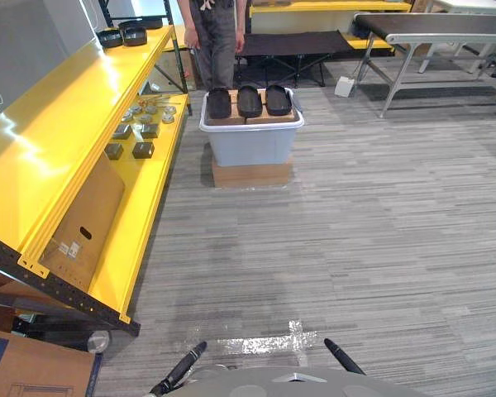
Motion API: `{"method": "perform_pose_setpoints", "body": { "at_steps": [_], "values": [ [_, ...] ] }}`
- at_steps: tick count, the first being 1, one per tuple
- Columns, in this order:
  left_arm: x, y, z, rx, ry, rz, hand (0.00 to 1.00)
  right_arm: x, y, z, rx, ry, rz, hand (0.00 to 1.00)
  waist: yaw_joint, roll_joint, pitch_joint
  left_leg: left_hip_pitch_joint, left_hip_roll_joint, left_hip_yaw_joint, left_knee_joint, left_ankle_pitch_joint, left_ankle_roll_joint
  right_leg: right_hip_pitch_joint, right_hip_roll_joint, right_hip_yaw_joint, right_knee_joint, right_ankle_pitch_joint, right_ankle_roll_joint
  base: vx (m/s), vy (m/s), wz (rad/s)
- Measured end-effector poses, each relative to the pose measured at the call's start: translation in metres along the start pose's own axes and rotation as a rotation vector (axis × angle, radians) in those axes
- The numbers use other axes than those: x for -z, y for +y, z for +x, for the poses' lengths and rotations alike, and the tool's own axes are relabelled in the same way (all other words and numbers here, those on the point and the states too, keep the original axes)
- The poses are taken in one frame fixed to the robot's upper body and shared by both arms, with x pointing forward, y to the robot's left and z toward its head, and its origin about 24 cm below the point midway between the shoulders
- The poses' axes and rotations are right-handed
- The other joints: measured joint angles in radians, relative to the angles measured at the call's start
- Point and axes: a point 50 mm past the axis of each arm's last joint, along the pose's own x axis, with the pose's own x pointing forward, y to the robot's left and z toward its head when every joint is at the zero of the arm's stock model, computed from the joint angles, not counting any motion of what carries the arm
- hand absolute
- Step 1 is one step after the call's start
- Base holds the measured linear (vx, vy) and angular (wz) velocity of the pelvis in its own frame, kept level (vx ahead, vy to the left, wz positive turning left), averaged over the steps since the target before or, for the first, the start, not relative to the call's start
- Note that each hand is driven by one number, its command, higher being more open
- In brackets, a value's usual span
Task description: Walk over and take three plastic housings, then place them on the shelf
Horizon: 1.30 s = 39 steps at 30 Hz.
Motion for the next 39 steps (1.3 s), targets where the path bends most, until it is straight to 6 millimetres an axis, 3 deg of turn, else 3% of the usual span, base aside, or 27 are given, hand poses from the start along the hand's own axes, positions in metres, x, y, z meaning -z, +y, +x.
{"method": "perform_pose_setpoints", "body": {
  "at_steps": [6,10,16,19,21,25,37,39],
  "values": [
    [-0.011,-0.005,0.001,0.018,-0.068,-0.040,1.00,-0.007,0.010,0.002,-0.020,-0.037,-0.004,1.00,0.000,-0.009,0.010,0.054,-0.013,-0.003,-0.073,0.035,0.018,0.034,0.000,-0.010,-0.030,0.004,0.007,0.06,0.035,0.03],
    [-0.017,-0.001,0.000,0.004,-0.108,-0.067,1.00,-0.018,0.026,0.004,-0.054,-0.105,-0.040,1.00,0.001,-0.036,0.027,0.057,-0.018,-0.004,-0.070,0.035,0.018,0.039,-0.005,-0.018,-0.030,0.000,0.014,0.02,0.018,0.05],
    [-0.022,-0.004,0.000,-0.048,-0.167,-0.096,1.00,-0.036,0.053,0.004,-0.108,-0.192,-0.087,1.00,0.003,-0.028,0.030,0.053,-0.029,-0.009,-0.073,0.038,0.022,0.038,-0.017,-0.022,-0.029,0.004,0.024,-0.04,0.023,0.04],
    [-0.043,-0.021,-0.003,-0.008,-0.305,-0.099,1.00,-0.047,0.068,0.000,-0.150,-0.273,-0.128,1.00,0.003,-0.033,0.032,0.049,-0.031,-0.009,-0.074,0.041,0.027,0.035,-0.020,-0.022,-0.028,0.006,0.026,-0.08,0.019,0.00],
    [-0.061,-0.044,-0.007,0.052,-0.419,-0.115,1.00,-0.059,0.076,-0.003,-0.169,-0.342,-0.137,1.00,0.002,-0.036,0.032,0.041,-0.034,-0.009,-0.074,0.041,0.027,0.025,-0.022,-0.022,-0.028,0.007,0.028,-0.07,0.023,0.00],
    [-0.075,-0.062,-0.010,0.094,-0.492,-0.116,1.00,-0.066,0.080,-0.006,-0.173,-0.394,-0.182,1.00,-0.002,-0.039,0.033,0.035,-0.035,-0.011,-0.074,0.042,0.028,0.019,-0.024,-0.023,-0.028,0.009,0.030,-0.01,0.009,0.00],
    [-0.058,-0.050,-0.009,0.021,-0.445,-0.135,1.00,-0.063,0.082,-0.006,-0.156,-0.393,-0.145,1.00,0.000,-0.038,0.036,0.052,-0.037,0.013,-0.070,0.031,0.023,0.018,-0.028,0.003,-0.016,0.005,0.027,0.01,0.009,-0.06],
    [-0.057,-0.050,-0.009,0.022,-0.445,-0.127,1.00,-0.063,0.080,-0.007,-0.134,-0.407,-0.132,1.00,0.001,-0.037,0.054,0.052,-0.039,0.020,-0.071,0.016,0.040,-0.047,-0.053,0.011,0.124,-0.058,0.032,-0.05,0.044,-0.08]
  ]
}}
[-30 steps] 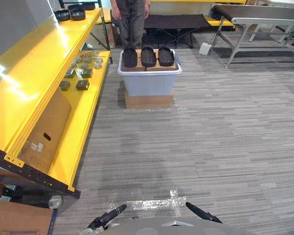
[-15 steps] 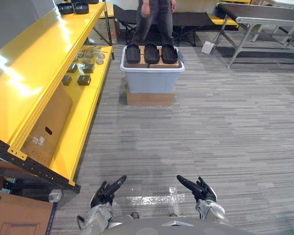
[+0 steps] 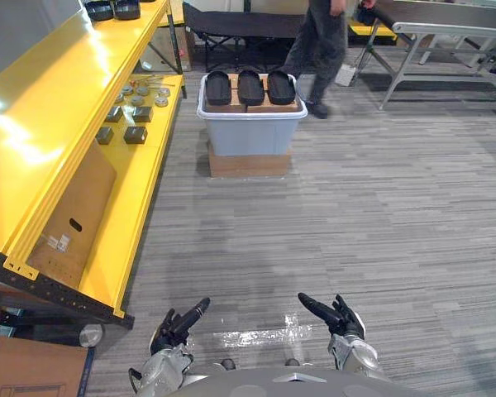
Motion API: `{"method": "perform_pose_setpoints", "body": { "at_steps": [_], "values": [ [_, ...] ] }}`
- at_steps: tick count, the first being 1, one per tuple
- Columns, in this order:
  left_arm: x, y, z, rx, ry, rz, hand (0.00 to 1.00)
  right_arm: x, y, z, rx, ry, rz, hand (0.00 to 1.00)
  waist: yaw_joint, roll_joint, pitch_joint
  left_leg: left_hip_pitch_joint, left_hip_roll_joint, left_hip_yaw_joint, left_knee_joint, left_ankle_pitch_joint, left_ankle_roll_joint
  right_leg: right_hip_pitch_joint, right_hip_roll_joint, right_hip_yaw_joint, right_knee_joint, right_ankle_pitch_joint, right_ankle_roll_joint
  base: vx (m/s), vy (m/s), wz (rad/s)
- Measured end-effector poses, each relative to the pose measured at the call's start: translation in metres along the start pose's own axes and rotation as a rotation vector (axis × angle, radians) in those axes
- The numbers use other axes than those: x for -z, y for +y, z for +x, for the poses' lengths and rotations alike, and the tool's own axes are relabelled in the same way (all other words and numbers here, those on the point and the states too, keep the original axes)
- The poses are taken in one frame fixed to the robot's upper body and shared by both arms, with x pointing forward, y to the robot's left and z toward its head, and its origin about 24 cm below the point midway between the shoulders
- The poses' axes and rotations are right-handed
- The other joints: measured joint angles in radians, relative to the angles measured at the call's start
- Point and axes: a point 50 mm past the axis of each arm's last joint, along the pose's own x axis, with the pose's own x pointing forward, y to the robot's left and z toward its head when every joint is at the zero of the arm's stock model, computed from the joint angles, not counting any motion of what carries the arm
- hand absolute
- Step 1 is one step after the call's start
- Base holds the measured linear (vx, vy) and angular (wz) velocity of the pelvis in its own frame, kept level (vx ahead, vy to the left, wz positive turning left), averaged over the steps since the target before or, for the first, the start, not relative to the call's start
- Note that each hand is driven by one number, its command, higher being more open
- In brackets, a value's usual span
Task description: Walk over and take three plastic housings, then place them on the shelf
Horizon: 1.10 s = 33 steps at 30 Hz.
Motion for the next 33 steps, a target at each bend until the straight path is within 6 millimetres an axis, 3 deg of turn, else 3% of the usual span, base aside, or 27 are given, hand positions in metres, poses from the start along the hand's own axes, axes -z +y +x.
{"method": "perform_pose_setpoints", "body": {
  "at_steps": [1,3,5,8,9,10,11,13,14,15,16,17,18,19,20,21,23,26,27,28,29,30,31,32,33],
  "values": [
    [-0.001,0.000,0.000,0.002,-0.004,0.005,1.00,0.000,0.000,0.000,0.002,-0.003,0.002,1.00,-0.001,-0.002,0.005,-0.001,-0.003,0.002,-0.002,-0.005,0.007,-0.029,-0.014,0.007,0.061,-0.017,0.004,-0.05,0.070,-0.16],
    [-0.007,-0.004,0.002,0.016,-0.029,0.027,1.00,-0.002,0.002,-0.001,-0.001,-0.017,0.004,1.00,-0.003,0.002,0.041,0.002,0.002,0.011,0.009,-0.016,0.028,-0.168,-0.059,0.018,0.341,-0.034,0.000,-0.04,0.086,-0.16],
    [-0.011,-0.002,0.002,0.011,-0.045,0.034,1.00,-0.002,0.001,-0.001,0.005,-0.025,0.008,1.00,-0.008,-0.002,0.068,-0.002,0.012,0.015,0.050,-0.037,0.042,-0.208,-0.066,0.019,0.386,-0.058,-0.021,0.03,0.071,-0.09],
    [-0.016,-0.004,0.004,0.017,-0.055,0.038,1.00,-0.001,-0.003,-0.003,0.016,-0.036,0.004,1.00,-0.011,0.002,0.086,-0.021,0.060,0.017,0.101,-0.072,0.027,-0.238,-0.009,0.028,0.229,-0.045,-0.004,0.09,0.032,-0.10],
    [-0.016,-0.005,0.004,0.019,-0.056,0.039,1.00,-0.001,-0.004,-0.003,0.018,-0.038,0.001,1.00,-0.013,0.002,0.087,-0.021,0.069,0.017,0.103,-0.077,0.021,-0.248,0.005,0.032,0.188,-0.033,0.009,0.16,0.002,-0.03],
    [-0.017,-0.004,0.004,0.023,-0.058,0.043,1.00,0.001,-0.006,-0.004,0.022,-0.036,-0.001,1.00,-0.019,-0.001,0.087,-0.015,0.081,0.016,0.106,-0.088,0.011,-0.271,0.019,0.043,0.114,-0.008,0.043,0.22,-0.036,0.04],
    [-0.020,-0.001,0.004,0.021,-0.063,0.048,1.00,0.003,-0.006,-0.005,0.021,-0.033,0.000,1.00,-0.027,-0.015,0.093,-0.003,0.080,0.015,0.119,-0.104,-0.010,-0.293,0.019,0.055,0.068,0.008,0.068,0.24,-0.056,0.05],
    [-0.023,0.004,0.004,0.009,-0.069,0.029,1.00,0.012,-0.011,-0.010,0.037,-0.012,0.017,1.00,-0.029,-0.042,0.097,0.021,0.062,0.015,0.166,-0.163,-0.037,-0.301,0.005,0.095,0.036,0.011,0.072,0.28,-0.137,0.09],
    [-0.025,0.003,0.005,0.010,-0.071,-0.011,1.00,0.016,-0.017,-0.011,0.055,0.000,0.015,1.00,-0.031,-0.049,0.094,0.026,0.059,0.003,0.235,-0.229,-0.045,-0.298,0.003,0.138,0.043,0.006,0.063,0.32,-0.195,0.19],
    [-0.026,0.001,0.005,0.016,-0.072,-0.024,1.00,0.017,-0.021,-0.012,0.066,0.008,0.013,1.00,-0.031,-0.046,0.091,0.025,0.063,-0.008,0.273,-0.266,-0.046,-0.298,0.008,0.161,0.066,0.020,0.032,0.46,-0.296,0.42],
    [-0.026,-0.008,0.007,0.030,-0.068,-0.045,1.00,0.018,-0.031,-0.012,0.087,0.020,0.006,1.00,-0.037,-0.016,0.084,0.015,0.090,-0.036,0.340,-0.326,-0.058,-0.326,0.019,0.165,0.170,0.039,-0.018,0.41,-0.260,0.51],
    [-0.022,-0.014,0.007,0.031,-0.058,-0.055,1.00,0.021,-0.038,-0.012,0.103,0.044,-0.007,1.00,-0.044,0.007,0.070,0.016,0.116,-0.051,0.364,-0.356,-0.068,-0.342,0.029,0.152,0.247,0.020,-0.045,0.54,-0.318,0.69],
    [-0.010,-0.012,0.005,0.008,-0.019,-0.087,1.00,0.027,-0.048,-0.015,0.119,0.088,-0.024,1.00,-0.052,0.038,0.031,0.020,0.150,-0.071,0.405,-0.373,-0.102,-0.339,0.054,0.132,0.293,0.001,-0.072,0.42,-0.192,0.55],
    [-0.003,-0.016,0.006,0.005,0.009,-0.107,1.00,0.029,-0.056,-0.015,0.136,0.106,-0.036,1.00,-0.055,0.070,0.021,-0.039,0.178,-0.085,0.548,-0.377,-0.122,-0.334,0.072,0.116,0.315,-0.038,-0.094,0.56,-0.234,0.32],
    [0.003,-0.020,0.006,0.006,0.040,-0.121,1.00,0.027,-0.059,-0.014,0.139,0.110,-0.045,1.00,-0.053,0.091,0.023,-0.121,0.214,-0.086,0.736,-0.331,-0.170,-0.309,0.088,0.109,0.307,-0.056,-0.113,0.59,-0.207,0.13],
    [0.003,-0.019,0.006,-0.005,0.045,-0.126,1.00,0.023,-0.064,-0.014,0.139,0.103,-0.076,1.00,-0.053,0.108,0.046,-0.210,0.263,-0.087,0.960,-0.285,-0.180,-0.231,0.118,0.099,0.263,-0.065,-0.130,0.68,-0.236,0.02],
    [0.003,-0.016,0.007,-0.036,0.049,-0.157,1.00,0.025,-0.066,-0.014,0.135,0.119,-0.120,1.00,-0.043,0.113,0.060,-0.261,0.259,-0.079,1.039,-0.288,-0.180,-0.108,0.133,0.097,0.198,-0.073,-0.141,0.64,-0.161,-0.10],
    [-0.001,-0.016,0.008,-0.039,0.054,-0.148,1.00,0.020,-0.060,-0.011,0.105,0.101,-0.119,1.00,-0.017,0.099,0.058,-0.334,0.182,-0.068,0.827,-0.295,-0.174,0.002,0.124,0.130,0.093,-0.069,-0.135,0.45,-0.051,-0.38],
    [-0.001,-0.007,0.008,-0.073,0.081,-0.122,1.00,0.011,-0.049,-0.005,0.083,0.071,-0.109,1.00,-0.004,0.092,0.063,-0.382,0.155,-0.078,0.596,-0.250,-0.164,0.036,0.121,0.163,0.046,-0.068,-0.132,0.38,0.026,-0.59],
    [0.001,-0.001,0.008,-0.093,0.095,-0.115,1.00,0.009,-0.044,-0.003,0.074,0.062,-0.104,1.00,0.000,0.085,0.067,-0.394,0.148,-0.091,0.515,-0.217,-0.163,0.051,0.118,0.175,0.032,-0.069,-0.130,0.36,0.071,-0.69],
    [0.010,0.011,0.006,-0.143,0.141,-0.118,1.00,0.007,-0.039,-0.001,0.061,0.053,-0.098,1.00,0.005,0.070,0.077,-0.407,0.136,-0.131,0.372,-0.141,-0.165,0.084,0.106,0.194,0.006,-0.081,-0.113,0.28,0.077,-0.39],
    [0.013,0.019,0.004,-0.174,0.168,-0.165,1.00,0.009,-0.037,-0.002,0.055,0.057,-0.100,1.00,0.008,0.067,0.081,-0.414,0.136,-0.164,0.294,-0.099,-0.174,0.111,0.103,0.203,-0.004,-0.095,-0.102,0.41,0.178,-0.30],
    [0.021,0.030,0.000,-0.210,0.216,-0.144,1.00,0.010,-0.037,-0.002,0.053,0.065,-0.100,1.00,0.012,0.080,0.089,-0.417,0.151,-0.193,0.232,-0.069,-0.185,0.149,0.104,0.209,0.009,-0.148,-0.079,0.33,0.190,-0.13],
    [0.025,0.033,-0.001,-0.213,0.235,-0.125,1.00,0.009,-0.038,-0.002,0.054,0.065,-0.104,1.00,0.012,0.084,0.090,-0.416,0.157,-0.191,0.229,-0.060,-0.187,0.163,0.102,0.216,0.024,-0.183,-0.077,0.33,0.230,-0.07],
    [0.031,0.038,-0.004,-0.222,0.265,-0.104,1.00,0.010,-0.038,-0.002,0.054,0.067,-0.109,1.00,0.012,0.079,0.092,-0.413,0.160,-0.181,0.254,0.001,-0.180,0.177,0.091,0.218,0.047,-0.213,-0.065,0.38,0.303,-0.12]
  ]
}}
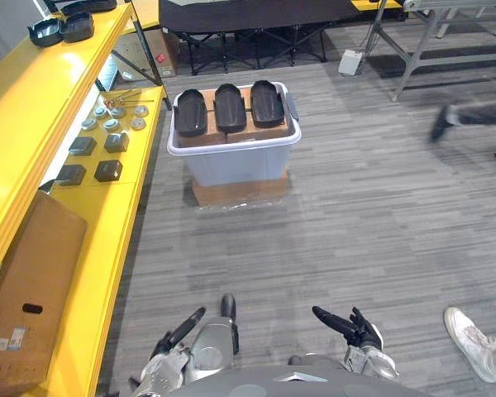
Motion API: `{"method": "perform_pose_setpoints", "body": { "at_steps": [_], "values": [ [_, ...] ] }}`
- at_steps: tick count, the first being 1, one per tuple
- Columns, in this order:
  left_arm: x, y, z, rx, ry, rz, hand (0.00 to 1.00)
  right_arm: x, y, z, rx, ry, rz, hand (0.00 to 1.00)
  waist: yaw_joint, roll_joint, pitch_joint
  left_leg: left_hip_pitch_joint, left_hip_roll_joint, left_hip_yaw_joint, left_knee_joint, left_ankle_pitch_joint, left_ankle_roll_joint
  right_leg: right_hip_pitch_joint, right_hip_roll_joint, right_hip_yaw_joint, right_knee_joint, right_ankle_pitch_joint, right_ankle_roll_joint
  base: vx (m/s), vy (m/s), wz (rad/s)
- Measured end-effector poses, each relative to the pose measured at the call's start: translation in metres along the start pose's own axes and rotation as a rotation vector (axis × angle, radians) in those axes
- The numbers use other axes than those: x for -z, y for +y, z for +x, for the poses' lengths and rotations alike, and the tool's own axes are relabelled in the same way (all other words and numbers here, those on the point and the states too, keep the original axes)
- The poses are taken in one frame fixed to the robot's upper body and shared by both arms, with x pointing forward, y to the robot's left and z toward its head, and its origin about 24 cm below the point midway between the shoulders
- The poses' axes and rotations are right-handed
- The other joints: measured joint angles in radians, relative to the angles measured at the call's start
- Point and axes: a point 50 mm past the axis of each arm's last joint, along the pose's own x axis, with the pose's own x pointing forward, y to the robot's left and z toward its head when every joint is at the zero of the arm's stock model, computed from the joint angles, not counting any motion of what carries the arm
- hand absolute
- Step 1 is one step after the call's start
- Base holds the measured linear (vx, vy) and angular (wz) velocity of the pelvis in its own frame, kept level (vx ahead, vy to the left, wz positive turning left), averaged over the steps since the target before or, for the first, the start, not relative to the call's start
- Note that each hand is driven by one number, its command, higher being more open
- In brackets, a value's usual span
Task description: Walk over and take three plastic housings, then place them on the shelf
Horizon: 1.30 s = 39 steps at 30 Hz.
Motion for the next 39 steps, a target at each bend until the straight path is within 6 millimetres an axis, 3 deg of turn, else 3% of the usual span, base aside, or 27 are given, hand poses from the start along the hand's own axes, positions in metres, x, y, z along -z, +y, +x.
{"method": "perform_pose_setpoints", "body": {
  "at_steps": [1,3,4,5,6,7,8,10,12,13,15,16,18,19,21,22,24,26,28,29,30,32,33,35,39],
  "values": [
    [0.003,0.013,-0.001,-0.013,0.027,-0.002,1.00,0.004,0.003,-0.001,-0.013,0.017,-0.006,1.00,0.014,-0.049,-0.008,0.006,-0.061,0.039,0.063,0.041,0.020,0.012,-0.070,0.007,0.061,-0.076,0.007,0.41,0.297,-0.13],
    [-0.005,0.025,-0.002,-0.025,0.006,0.050,1.00,0.010,0.008,-0.002,-0.039,0.039,-0.008,1.00,0.023,-0.118,-0.023,0.018,-0.119,0.078,0.070,0.034,0.038,-0.010,-0.143,0.009,0.168,-0.127,-0.012,0.45,0.219,-0.18],
    [-0.009,0.027,-0.001,-0.031,-0.002,0.096,1.00,0.001,0.014,0.001,-0.063,0.019,-0.009,1.00,0.016,-0.125,-0.014,0.034,-0.137,0.091,0.079,0.039,0.070,-0.116,-0.193,-0.010,0.391,-0.090,0.042,0.45,0.163,-0.23],
    [-0.011,0.026,-0.001,-0.029,-0.012,0.127,1.00,0.000,0.019,0.002,-0.076,0.016,-0.005,1.00,0.016,-0.122,-0.011,0.064,-0.145,0.098,0.070,0.035,0.118,-0.182,-0.226,-0.018,0.545,-0.041,0.054,0.60,0.247,-0.20],
    [-0.012,0.023,-0.001,-0.020,-0.022,0.179,1.00,0.003,0.025,0.001,-0.091,0.023,0.003,1.00,0.014,-0.118,-0.008,0.111,-0.153,0.106,0.068,0.017,0.157,-0.225,-0.250,-0.036,0.643,-0.062,0.045,0.41,0.194,-0.17],
    [-0.013,0.020,-0.001,-0.012,-0.028,0.192,1.00,0.004,0.026,0.001,-0.094,0.029,0.004,1.00,0.015,-0.113,-0.006,0.139,-0.153,0.109,0.061,0.010,0.164,-0.233,-0.254,-0.052,0.642,-0.074,0.042,0.49,0.191,-0.13],
    [-0.014,0.016,0.000,0.003,-0.040,0.213,1.00,0.002,0.025,0.002,-0.092,0.018,-0.009,1.00,0.014,-0.093,0.001,0.195,-0.148,0.115,0.038,-0.003,0.173,-0.241,-0.249,-0.100,0.583,-0.096,0.044,0.37,0.094,-0.13],
    [-0.018,0.005,0.001,0.033,-0.058,0.240,1.00,-0.003,0.027,0.003,-0.091,0.005,-0.011,1.00,0.013,-0.065,-0.010,0.241,-0.123,0.116,-0.002,-0.009,0.172,-0.286,-0.203,-0.148,0.419,-0.094,0.046,0.33,0.049,-0.07],
    [-0.029,-0.016,0.002,0.088,-0.114,0.274,1.00,-0.013,0.027,0.006,-0.092,-0.025,-0.028,1.00,0.013,-0.033,-0.005,0.267,-0.072,0.099,-0.022,-0.035,0.150,-0.362,-0.131,-0.126,0.156,-0.010,0.109,0.29,-0.018,0.06],
    [-0.031,-0.019,0.002,0.097,-0.125,0.272,1.00,-0.013,0.026,0.006,-0.089,-0.025,-0.026,1.00,0.012,-0.033,-0.005,0.272,-0.064,0.093,-0.020,-0.050,0.143,-0.374,-0.124,-0.109,0.095,0.033,0.110,0.29,-0.083,0.20],
    [-0.036,-0.023,0.001,0.113,-0.154,0.252,1.00,-0.004,0.024,0.004,-0.082,0.004,-0.012,1.00,0.011,-0.058,-0.002,0.290,-0.057,0.067,0.029,-0.112,0.115,-0.395,-0.134,-0.058,-0.022,0.164,0.128,0.34,-0.234,0.35],
    [-0.037,-0.021,0.001,0.107,-0.155,0.229,1.00,-0.002,0.024,0.003,-0.076,0.013,0.004,1.00,0.008,-0.075,-0.008,0.294,-0.058,0.044,0.082,-0.170,0.103,-0.395,-0.148,-0.044,-0.023,0.203,0.124,0.25,-0.239,0.44],
    [-0.031,-0.023,0.002,0.109,-0.139,0.225,1.00,0.001,0.019,0.003,-0.064,0.034,0.003,1.00,-0.009,-0.066,-0.019,0.311,-0.033,-0.008,0.128,-0.233,0.065,-0.392,-0.130,-0.040,0.070,0.275,0.097,0.33,-0.347,0.61],
    [-0.020,-0.027,0.002,0.107,-0.109,0.194,1.00,0.001,0.016,0.004,-0.058,0.048,-0.004,1.00,-0.010,-0.035,-0.044,0.321,0.013,-0.029,0.128,-0.253,0.047,-0.407,-0.096,-0.063,0.139,0.216,0.055,0.46,-0.444,0.52],
    [-0.013,-0.029,0.002,0.102,-0.087,0.151,1.00,0.000,0.009,0.004,-0.041,0.061,-0.017,1.00,-0.009,-0.002,-0.058,0.267,0.043,-0.042,0.245,-0.254,0.028,-0.396,-0.064,-0.097,0.146,0.180,0.035,0.43,-0.304,0.41],
    [-0.008,-0.032,0.001,0.111,-0.074,0.112,1.00,0.000,0.003,0.004,-0.014,0.068,0.027,1.00,-0.011,0.017,-0.056,0.168,0.062,-0.048,0.450,-0.208,-0.019,-0.350,-0.051,-0.129,0.128,0.167,0.021,0.38,-0.243,0.46],
    [-0.008,-0.031,0.002,0.100,-0.076,0.103,1.00,0.003,-0.002,0.004,0.006,0.080,0.038,1.00,-0.009,0.026,-0.045,0.140,0.082,-0.032,0.547,-0.206,-0.040,-0.260,-0.047,-0.158,0.083,0.161,0.011,0.32,-0.164,0.39],
    [-0.009,-0.031,0.001,0.103,-0.098,0.114,1.00,0.004,-0.003,0.002,0.004,0.071,0.030,1.00,-0.011,0.024,-0.046,0.148,0.079,0.032,0.445,-0.213,-0.030,-0.192,-0.053,-0.181,0.029,0.160,0.012,0.27,-0.079,0.24],
    [-0.014,-0.036,0.001,0.117,-0.122,0.124,1.00,0.002,0.001,0.002,-0.010,0.038,0.034,1.00,-0.016,0.024,-0.046,0.142,0.078,0.078,0.238,-0.175,0.008,-0.166,-0.058,-0.196,-0.018,0.163,0.025,0.25,0.015,0.16],
    [-0.019,-0.041,0.002,0.132,-0.128,0.148,1.00,0.003,0.002,0.001,-0.011,0.028,0.034,1.00,-0.015,0.020,-0.044,0.130,0.077,0.084,0.129,-0.128,0.019,-0.159,-0.069,-0.205,-0.025,0.159,0.041,0.29,0.125,0.18],
    [-0.021,-0.042,0.002,0.132,-0.133,0.161,1.00,0.003,0.002,0.000,-0.014,0.020,0.031,1.00,-0.014,0.013,-0.042,0.134,0.070,0.091,0.064,-0.025,0.012,-0.159,-0.085,-0.203,-0.020,0.152,0.065,0.24,0.118,0.15],
    [-0.025,-0.040,0.002,0.119,-0.149,0.187,1.00,-0.001,0.008,0.001,-0.022,0.003,0.020,1.00,-0.015,-0.017,-0.042,0.153,0.019,0.107,0.011,0.021,0.032,-0.162,-0.128,-0.199,-0.031,0.155,0.095,0.23,0.179,0.07],
    [-0.033,-0.038,0.002,0.115,-0.168,0.220,1.00,-0.001,0.016,0.000,-0.046,-0.003,-0.020,1.00,-0.017,-0.046,-0.034,0.152,-0.007,0.113,-0.009,0.027,0.043,-0.164,-0.154,-0.201,-0.045,0.160,0.110,0.25,0.215,0.09],
    [-0.040,-0.038,0.001,0.117,-0.186,0.261,1.00,-0.004,0.027,0.000,-0.081,-0.027,-0.043,1.00,-0.013,-0.075,-0.029,0.151,-0.036,0.120,-0.019,0.031,0.051,-0.165,-0.176,-0.203,-0.054,0.167,0.124,0.15,0.128,0.08],
    [-0.043,-0.041,0.000,0.133,-0.200,0.316,1.00,-0.033,0.047,-0.006,-0.126,-0.185,-0.084,1.00,-0.014,-0.085,-0.032,0.159,-0.063,0.138,-0.022,0.017,0.074,-0.161,-0.203,-0.199,-0.061,0.181,0.148,0.09,0.088,-0.04]
  ]
}}
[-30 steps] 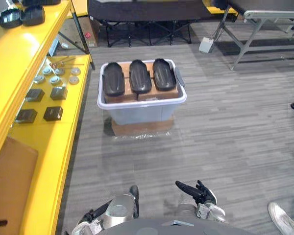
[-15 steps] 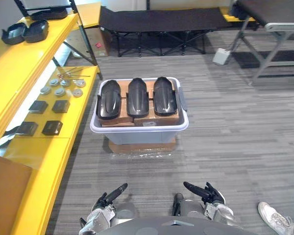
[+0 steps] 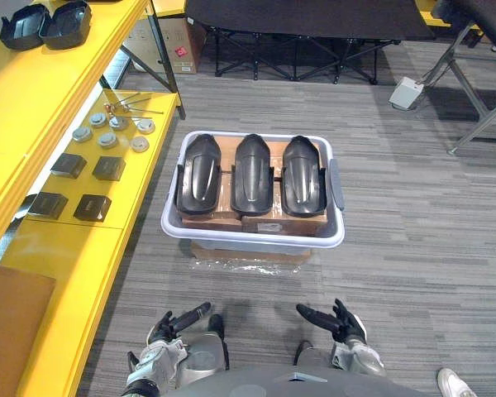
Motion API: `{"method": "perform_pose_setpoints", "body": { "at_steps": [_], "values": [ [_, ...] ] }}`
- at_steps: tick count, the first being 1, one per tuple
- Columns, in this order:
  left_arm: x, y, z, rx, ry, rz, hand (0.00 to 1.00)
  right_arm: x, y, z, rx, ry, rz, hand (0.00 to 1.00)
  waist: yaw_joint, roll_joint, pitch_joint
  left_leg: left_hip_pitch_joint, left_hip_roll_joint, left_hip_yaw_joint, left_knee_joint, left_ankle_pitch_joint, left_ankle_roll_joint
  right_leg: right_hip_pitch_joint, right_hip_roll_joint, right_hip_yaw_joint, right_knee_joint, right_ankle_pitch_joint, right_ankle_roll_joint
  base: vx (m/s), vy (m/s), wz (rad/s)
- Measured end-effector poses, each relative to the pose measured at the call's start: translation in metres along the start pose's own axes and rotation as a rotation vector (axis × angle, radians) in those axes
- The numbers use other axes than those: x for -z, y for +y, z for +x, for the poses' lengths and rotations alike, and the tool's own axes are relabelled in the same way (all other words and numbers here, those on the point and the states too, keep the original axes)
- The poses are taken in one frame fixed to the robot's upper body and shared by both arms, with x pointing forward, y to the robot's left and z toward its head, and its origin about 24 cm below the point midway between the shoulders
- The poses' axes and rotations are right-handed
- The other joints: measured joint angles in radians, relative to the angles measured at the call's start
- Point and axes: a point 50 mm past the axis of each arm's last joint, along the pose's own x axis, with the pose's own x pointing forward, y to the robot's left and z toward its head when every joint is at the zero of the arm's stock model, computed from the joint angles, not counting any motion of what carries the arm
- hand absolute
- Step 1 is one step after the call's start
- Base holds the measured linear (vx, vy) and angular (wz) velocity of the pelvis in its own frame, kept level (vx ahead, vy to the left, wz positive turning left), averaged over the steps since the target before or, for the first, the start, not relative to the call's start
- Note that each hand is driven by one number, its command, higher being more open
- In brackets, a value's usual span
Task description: Walk over and take three plastic housings, then place them on the shelf
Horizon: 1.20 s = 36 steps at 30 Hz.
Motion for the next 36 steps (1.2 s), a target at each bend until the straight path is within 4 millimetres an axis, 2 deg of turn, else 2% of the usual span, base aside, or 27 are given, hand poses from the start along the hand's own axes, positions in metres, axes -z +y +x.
{"method": "perform_pose_setpoints", "body": {
  "at_steps": [2,5,7,13,19,20,21,22,25,27,29,30,31,35,36],
  "values": [
    [-0.001,0.001,0.000,0.000,0.002,0.016,1.00,-0.027,0.012,-0.001,-0.018,-0.123,0.001,1.00,0.000,-0.009,-0.002,0.011,0.000,0.007,-0.013,0.000,0.000,-0.001,-0.001,0.003,0.002,0.004,0.005,0.03,0.033,-0.08],
    [-0.003,0.009,0.000,-0.023,0.006,0.061,1.00,-0.065,0.016,-0.009,-0.007,-0.295,0.034,1.00,0.002,-0.032,-0.007,0.010,0.012,0.015,-0.035,0.000,0.000,-0.018,0.011,0.011,0.005,0.005,0.004,-0.02,-0.011,-0.04],
    [-0.002,0.019,-0.001,-0.057,0.011,0.063,1.00,-0.079,0.015,-0.017,0.003,-0.365,0.023,1.00,0.001,-0.052,-0.013,0.011,0.027,0.022,-0.046,0.001,0.000,-0.037,0.024,0.027,0.018,0.008,0.000,-0.04,-0.025,-0.16],
    [0.002,0.030,-0.004,-0.084,0.014,0.026,1.00,-0.094,-0.005,-0.035,0.066,-0.450,0.038,1.00,-0.007,-0.071,-0.019,0.026,0.053,0.031,-0.067,0.001,-0.012,-0.051,0.049,0.056,0.040,0.032,-0.016,-0.08,-0.004,-0.12],
    [0.012,0.048,-0.010,-0.118,0.025,0.046,1.00,-0.139,-0.021,-0.031,0.100,-0.556,-0.016,1.00,-0.019,-0.074,-0.009,0.020,0.056,0.034,-0.075,0.014,-0.016,-0.062,0.056,0.069,0.032,0.028,-0.024,-0.09,-0.013,-0.06],
    [0.015,0.052,-0.011,-0.127,0.024,0.058,1.00,-0.151,-0.022,-0.029,0.108,-0.582,-0.006,1.00,-0.016,-0.077,-0.006,0.000,0.054,0.033,-0.063,0.017,-0.015,-0.070,0.054,0.068,0.025,0.012,-0.029,-0.11,-0.042,0.05],
    [0.015,0.054,-0.012,-0.130,0.022,0.072,1.00,-0.165,-0.024,-0.024,0.123,-0.606,0.014,1.00,-0.013,-0.072,0.012,-0.023,0.054,0.025,-0.041,0.019,-0.015,-0.078,0.057,0.059,0.021,0.005,-0.021,-0.12,-0.037,0.12],
    [0.014,0.053,-0.012,-0.127,0.014,0.071,1.00,-0.171,-0.026,-0.022,0.134,-0.616,0.023,1.00,-0.010,-0.069,0.023,-0.033,0.055,0.021,-0.036,0.023,-0.013,-0.084,0.061,0.054,0.021,0.005,-0.021,-0.14,-0.036,0.25],
    [-0.006,0.045,-0.011,-0.086,-0.081,0.075,1.00,-0.204,-0.031,-0.007,0.188,-0.643,0.058,1.00,0.018,-0.073,0.082,-0.094,0.070,-0.013,-0.027,0.054,-0.010,-0.125,0.069,0.024,0.036,0.004,-0.023,-0.15,-0.019,0.33],
    [-0.023,0.039,-0.008,-0.058,-0.132,0.081,1.00,-0.229,-0.027,0.000,0.190,-0.675,0.094,1.00,0.042,-0.083,0.129,-0.124,0.072,-0.032,-0.023,0.069,-0.009,-0.145,0.079,0.011,0.039,0.016,-0.024,-0.07,-0.012,0.24],
    [-0.042,0.027,-0.006,-0.014,-0.198,0.087,1.00,-0.264,-0.022,0.001,0.170,-0.730,0.126,1.00,0.068,-0.083,0.179,-0.175,0.072,-0.057,-0.020,0.092,-0.009,-0.179,0.083,-0.010,0.042,0.034,-0.041,-0.05,-0.008,0.28],
    [-0.046,0.024,-0.006,-0.007,-0.209,0.087,1.00,-0.274,-0.021,0.001,0.167,-0.746,0.128,1.00,0.072,-0.080,0.190,-0.186,0.073,-0.063,-0.016,0.099,-0.004,-0.187,0.083,-0.016,0.046,0.038,-0.044,-0.02,0.004,0.27],
    [-0.051,0.017,-0.005,0.017,-0.228,0.095,1.00,-0.294,-0.021,0.000,0.172,-0.776,0.123,1.00,0.090,-0.070,0.209,-0.214,0.069,-0.072,-0.006,0.105,0.002,-0.208,0.079,-0.023,0.057,0.038,-0.045,-0.01,0.006,0.22],
    [-0.056,0.007,-0.005,0.044,-0.255,0.110,1.00,-0.328,-0.018,0.000,0.181,-0.803,0.112,1.00,0.114,-0.051,0.229,-0.255,0.054,-0.090,0.000,0.109,0.008,-0.242,0.065,-0.032,0.077,0.035,-0.049,0.01,0.032,0.18],
    [-0.058,0.004,-0.004,0.054,-0.264,0.104,1.00,-0.340,-0.019,-0.002,0.188,-0.819,0.090,1.00,0.116,-0.039,0.241,-0.269,0.050,-0.095,0.012,0.107,0.012,-0.249,0.061,-0.035,0.083,0.034,-0.049,0.01,0.048,0.17]
  ]
}}
